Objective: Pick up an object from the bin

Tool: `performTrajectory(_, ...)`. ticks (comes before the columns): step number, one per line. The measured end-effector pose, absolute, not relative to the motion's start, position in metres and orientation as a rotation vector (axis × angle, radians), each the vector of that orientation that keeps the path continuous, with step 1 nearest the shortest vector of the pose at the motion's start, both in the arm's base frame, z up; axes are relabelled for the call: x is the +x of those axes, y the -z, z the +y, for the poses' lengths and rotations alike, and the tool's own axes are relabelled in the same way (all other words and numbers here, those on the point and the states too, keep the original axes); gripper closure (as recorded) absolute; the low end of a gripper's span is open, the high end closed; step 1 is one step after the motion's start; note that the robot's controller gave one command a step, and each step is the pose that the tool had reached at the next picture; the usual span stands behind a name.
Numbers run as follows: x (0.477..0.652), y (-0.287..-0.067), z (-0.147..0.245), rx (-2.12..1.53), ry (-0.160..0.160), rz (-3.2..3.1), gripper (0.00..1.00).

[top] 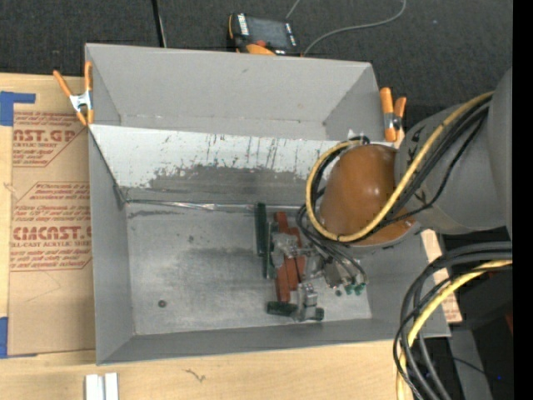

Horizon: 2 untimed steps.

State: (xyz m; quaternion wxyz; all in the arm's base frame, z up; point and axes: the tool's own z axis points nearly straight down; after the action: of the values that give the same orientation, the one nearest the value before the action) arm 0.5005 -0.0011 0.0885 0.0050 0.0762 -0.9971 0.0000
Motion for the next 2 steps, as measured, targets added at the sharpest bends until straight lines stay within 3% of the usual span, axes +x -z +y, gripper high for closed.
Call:
performTrajectory(1, 0.537, -0.07, -0.074, 0.459, -0.003, -3.112, 0.0)
performTrajectory(2, 0.545, -0.072, 0.012, 0.824, 0.003, -3.036, 0.0)
